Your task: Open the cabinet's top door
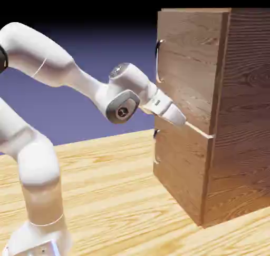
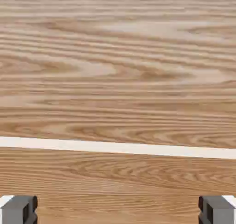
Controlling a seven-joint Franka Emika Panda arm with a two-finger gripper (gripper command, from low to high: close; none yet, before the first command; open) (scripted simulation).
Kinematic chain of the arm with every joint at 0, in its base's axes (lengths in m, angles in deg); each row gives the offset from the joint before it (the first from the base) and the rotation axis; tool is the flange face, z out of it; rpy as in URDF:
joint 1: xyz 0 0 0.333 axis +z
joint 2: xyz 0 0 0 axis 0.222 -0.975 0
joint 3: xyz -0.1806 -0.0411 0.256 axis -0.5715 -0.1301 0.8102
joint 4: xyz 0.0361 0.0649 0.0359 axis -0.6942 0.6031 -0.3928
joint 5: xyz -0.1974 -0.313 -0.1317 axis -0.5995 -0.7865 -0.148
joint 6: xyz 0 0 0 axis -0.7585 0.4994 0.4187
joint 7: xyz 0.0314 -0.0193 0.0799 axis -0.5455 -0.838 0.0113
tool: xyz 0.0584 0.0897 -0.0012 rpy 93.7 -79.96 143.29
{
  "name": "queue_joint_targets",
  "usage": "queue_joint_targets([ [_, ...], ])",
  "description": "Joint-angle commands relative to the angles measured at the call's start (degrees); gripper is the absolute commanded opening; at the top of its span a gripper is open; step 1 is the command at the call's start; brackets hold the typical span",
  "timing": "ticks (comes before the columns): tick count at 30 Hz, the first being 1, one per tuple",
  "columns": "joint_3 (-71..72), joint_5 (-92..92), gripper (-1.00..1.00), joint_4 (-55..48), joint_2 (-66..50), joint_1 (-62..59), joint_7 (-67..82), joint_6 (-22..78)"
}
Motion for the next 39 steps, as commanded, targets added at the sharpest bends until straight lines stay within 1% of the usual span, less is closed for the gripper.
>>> queue_joint_targets([
  [1,1.3,2.5,0.0,-0.4,0.8,-0.9,-2.5,0.0],
  [39,51.4,96.1,0.0,-17.4,31.6,-34.9,-97.2,-1.2],
])
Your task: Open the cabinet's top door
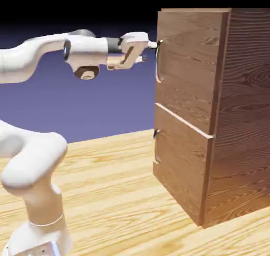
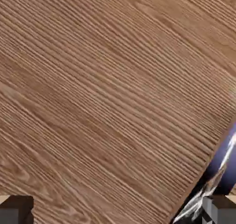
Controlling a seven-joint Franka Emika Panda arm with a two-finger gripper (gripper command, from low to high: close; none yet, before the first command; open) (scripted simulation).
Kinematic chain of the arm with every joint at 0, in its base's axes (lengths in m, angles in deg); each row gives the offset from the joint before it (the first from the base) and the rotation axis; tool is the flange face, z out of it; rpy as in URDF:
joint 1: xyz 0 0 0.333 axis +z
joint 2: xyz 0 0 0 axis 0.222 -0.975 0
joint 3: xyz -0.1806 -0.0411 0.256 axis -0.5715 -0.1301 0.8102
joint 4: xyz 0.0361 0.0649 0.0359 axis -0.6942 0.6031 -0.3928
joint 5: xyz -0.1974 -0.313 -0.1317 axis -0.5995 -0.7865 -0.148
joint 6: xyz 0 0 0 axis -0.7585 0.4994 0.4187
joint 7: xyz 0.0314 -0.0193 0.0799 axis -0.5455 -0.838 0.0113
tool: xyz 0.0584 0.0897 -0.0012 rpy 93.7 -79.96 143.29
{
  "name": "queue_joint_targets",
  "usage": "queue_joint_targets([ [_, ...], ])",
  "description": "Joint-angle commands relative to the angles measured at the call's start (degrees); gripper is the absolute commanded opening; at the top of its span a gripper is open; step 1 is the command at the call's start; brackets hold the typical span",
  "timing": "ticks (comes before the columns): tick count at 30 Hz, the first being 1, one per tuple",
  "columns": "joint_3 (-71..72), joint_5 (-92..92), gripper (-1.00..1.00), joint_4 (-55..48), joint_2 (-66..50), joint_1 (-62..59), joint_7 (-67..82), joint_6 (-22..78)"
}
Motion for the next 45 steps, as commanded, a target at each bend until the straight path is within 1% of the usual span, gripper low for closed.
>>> queue_joint_targets([
  [1,1.3,2.5,0.0,-0.4,0.8,-0.9,-2.5,0.0],
  [7,9.3,17.3,0.0,-3.1,5.7,-6.3,-17.5,-0.2],
  [9,9.4,17.5,0.0,-3.2,5.8,-6.3,-17.7,-0.2],
  [15,11.8,20.9,0.0,-8.4,9.7,-18.6,-19.5,7.6],
  [16,11.8,20.9,-1.0,-8.4,9.7,-18.6,-19.5,7.6],
  [17,11.8,20.9,-1.0,-8.4,9.7,-18.6,-19.5,7.6],
  [29,-0.1,23.3,-1.0,11.7,29.7,-11.3,-19.7,37.5],
  [35,-12.1,18.8,-1.0,22.3,31.0,-3.2,-11.6,49.8],
  [41,-24.6,10.5,-1.0,27.6,30.9,0.2,-6.5,58.8],
  [42,-26.6,9.1,-1.0,28.2,30.9,0.2,-5.8,60.4],
  [45,-27.9,9.6,-1.0,29.3,33.8,-5.5,-7.2,67.8],
])
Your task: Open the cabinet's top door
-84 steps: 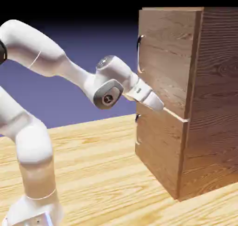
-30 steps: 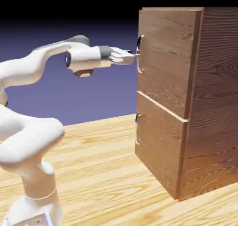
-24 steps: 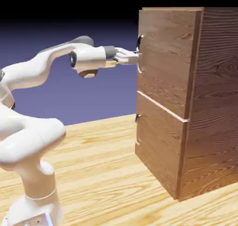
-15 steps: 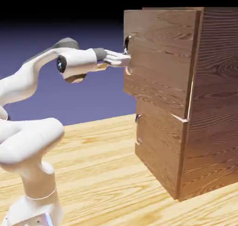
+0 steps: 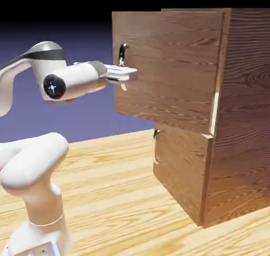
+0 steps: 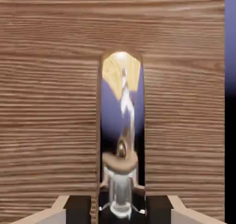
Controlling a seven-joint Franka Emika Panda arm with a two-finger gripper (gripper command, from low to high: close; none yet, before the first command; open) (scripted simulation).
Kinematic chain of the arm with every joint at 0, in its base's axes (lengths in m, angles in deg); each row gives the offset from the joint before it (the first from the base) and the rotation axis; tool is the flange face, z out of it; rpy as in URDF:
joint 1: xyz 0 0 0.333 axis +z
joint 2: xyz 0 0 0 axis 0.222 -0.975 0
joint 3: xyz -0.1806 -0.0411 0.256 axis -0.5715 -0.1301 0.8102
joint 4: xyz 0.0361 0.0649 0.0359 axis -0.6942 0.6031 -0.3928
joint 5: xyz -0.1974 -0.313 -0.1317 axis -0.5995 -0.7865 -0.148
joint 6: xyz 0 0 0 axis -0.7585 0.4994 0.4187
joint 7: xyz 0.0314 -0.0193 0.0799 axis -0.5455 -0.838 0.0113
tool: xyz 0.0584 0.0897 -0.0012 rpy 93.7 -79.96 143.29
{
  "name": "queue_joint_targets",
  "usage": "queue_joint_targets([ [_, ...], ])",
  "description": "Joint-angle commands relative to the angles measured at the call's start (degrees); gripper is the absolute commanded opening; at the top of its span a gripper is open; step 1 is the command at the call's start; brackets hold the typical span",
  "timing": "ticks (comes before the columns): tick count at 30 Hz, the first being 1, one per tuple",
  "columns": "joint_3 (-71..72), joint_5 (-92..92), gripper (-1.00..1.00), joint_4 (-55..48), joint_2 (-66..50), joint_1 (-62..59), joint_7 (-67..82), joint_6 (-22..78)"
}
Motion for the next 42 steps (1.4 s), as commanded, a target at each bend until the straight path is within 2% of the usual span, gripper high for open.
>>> queue_joint_targets([
  [1,-0.7,-0.1,-1.0,0.3,0.7,-1.9,-0.2,2.6],
  [9,-14.9,-10.0,-1.0,1.4,-4.2,-7.5,5.7,17.1],
  [20,-36.2,-31.5,-1.0,-5.2,-24.7,-6.5,19.7,32.8],
  [30,-50.2,-47.1,-1.0,-17.8,-45.5,1.3,30.8,45.1],
  [42,-65.5,-59.6,-1.0,-39.4,-70.4,16.2,43.5,63.1],
])
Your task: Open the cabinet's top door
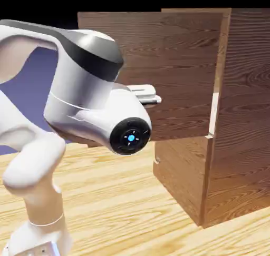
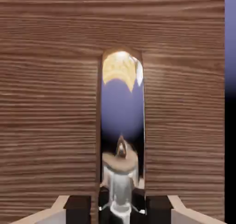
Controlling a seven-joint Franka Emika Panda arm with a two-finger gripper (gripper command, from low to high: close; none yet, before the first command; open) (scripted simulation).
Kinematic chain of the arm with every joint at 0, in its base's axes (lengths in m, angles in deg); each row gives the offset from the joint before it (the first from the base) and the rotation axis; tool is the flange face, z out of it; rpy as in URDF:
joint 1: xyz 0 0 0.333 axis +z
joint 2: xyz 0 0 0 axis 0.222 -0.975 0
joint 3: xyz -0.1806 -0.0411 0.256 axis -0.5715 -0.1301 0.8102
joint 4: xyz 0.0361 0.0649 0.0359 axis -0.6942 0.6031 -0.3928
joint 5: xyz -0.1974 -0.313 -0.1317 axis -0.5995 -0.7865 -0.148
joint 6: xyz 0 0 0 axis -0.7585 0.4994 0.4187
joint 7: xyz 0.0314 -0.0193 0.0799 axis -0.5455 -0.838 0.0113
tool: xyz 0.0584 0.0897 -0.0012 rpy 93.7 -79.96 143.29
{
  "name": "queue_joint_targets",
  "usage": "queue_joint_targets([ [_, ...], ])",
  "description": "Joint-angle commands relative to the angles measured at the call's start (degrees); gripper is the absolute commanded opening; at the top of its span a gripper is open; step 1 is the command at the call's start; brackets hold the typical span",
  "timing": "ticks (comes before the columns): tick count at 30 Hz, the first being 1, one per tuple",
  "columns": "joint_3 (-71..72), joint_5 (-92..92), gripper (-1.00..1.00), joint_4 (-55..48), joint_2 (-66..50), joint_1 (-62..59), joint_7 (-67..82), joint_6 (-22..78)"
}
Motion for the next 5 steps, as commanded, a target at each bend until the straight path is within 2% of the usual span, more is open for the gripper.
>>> queue_joint_targets([
  [1,-1.2,-0.8,-1.0,-1.9,-2.1,1.2,1.2,1.8],
  [3,-3.2,-1.9,-1.0,-5.1,-5.5,3.1,3.3,4.6],
  [4,-3.2,-1.9,1.0,-5.1,-5.5,3.1,3.3,4.6],
  [5,-3.2,-1.9,1.0,-5.1,-5.5,3.1,3.3,4.6],
])
